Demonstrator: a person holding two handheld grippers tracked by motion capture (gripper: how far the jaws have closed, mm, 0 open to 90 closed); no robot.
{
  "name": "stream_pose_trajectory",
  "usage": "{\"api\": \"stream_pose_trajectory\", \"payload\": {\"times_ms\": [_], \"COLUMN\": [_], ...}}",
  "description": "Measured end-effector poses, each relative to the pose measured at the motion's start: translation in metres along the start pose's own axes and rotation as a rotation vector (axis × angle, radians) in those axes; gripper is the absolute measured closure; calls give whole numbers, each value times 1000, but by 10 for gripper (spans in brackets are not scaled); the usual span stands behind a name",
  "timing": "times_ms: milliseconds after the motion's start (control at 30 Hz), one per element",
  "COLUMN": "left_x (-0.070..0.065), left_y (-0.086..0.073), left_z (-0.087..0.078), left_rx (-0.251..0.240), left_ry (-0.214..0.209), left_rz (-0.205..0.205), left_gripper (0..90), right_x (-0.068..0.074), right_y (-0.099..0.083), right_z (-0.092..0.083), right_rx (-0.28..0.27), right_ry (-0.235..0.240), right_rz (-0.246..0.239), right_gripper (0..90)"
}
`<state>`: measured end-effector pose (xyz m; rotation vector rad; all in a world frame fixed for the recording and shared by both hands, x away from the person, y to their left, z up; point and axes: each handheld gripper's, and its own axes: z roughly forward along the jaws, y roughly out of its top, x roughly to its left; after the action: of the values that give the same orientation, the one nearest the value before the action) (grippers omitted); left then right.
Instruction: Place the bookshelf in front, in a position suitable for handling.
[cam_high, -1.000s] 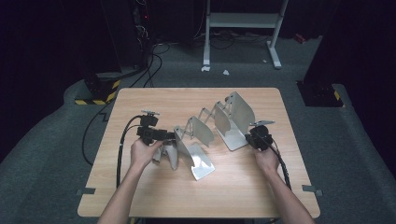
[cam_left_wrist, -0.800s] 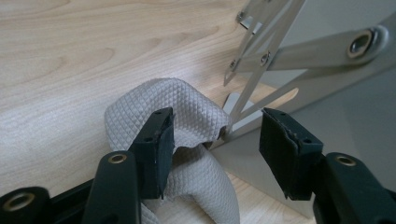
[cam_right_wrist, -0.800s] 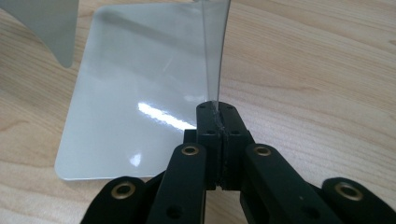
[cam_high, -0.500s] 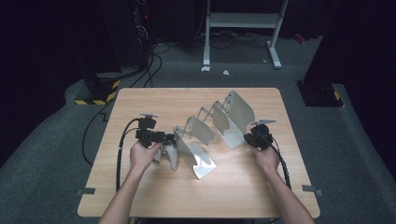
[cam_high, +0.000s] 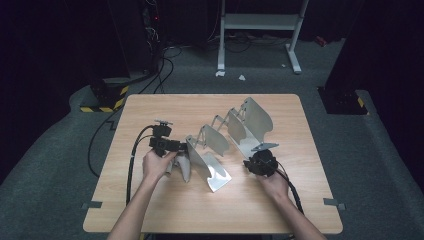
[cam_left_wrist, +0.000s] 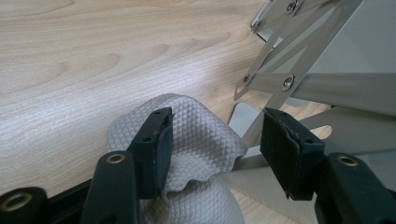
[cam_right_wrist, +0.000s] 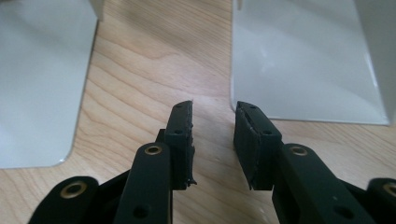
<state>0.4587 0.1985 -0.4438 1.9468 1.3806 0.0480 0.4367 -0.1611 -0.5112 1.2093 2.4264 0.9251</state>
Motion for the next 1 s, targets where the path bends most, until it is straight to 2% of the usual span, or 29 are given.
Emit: {"api": "stream_pose_trajectory", "payload": {"times_ms": [133, 333, 400, 467, 533, 667, 733, 867, 1000], "left_x": [-5, -15, -20, -22, -23, -24, -24, -24, -23], "left_y": [-3, -13, -16, -18, -20, -24, -25, -26, -26], "left_z": [0, -2, -3, -4, -5, -7, -8, -8, -7], "left_rx": [8, 5, 8, 8, 8, 7, 8, 10, 13], "left_ry": [-13, -25, -16, -17, -16, -14, -15, -21, -25], "left_rz": [17, 34, 51, 54, 54, 54, 54, 52, 51], "left_gripper": [442, 442, 440, 439, 437, 436, 436, 430, 420], "right_x": [2, -8, -12, -18, -30, -52, -60, -67, -73], "right_y": [1, -2, -3, -4, -5, -7, -5, 4, 8], "right_z": [1, -6, -8, -11, -14, -14, -14, -16, -11], "right_rx": [0, -13, -16, -25, -41, -50, -42, -58, -68], "right_ry": [6, -10, -22, -54, -91, -142, -174, -189, -158], "right_rz": [3, 26, 38, 65, 116, 193, 207, 226, 308], "right_gripper": [672, 665, 661, 662, 687, 833, 885, 900, 900]}}
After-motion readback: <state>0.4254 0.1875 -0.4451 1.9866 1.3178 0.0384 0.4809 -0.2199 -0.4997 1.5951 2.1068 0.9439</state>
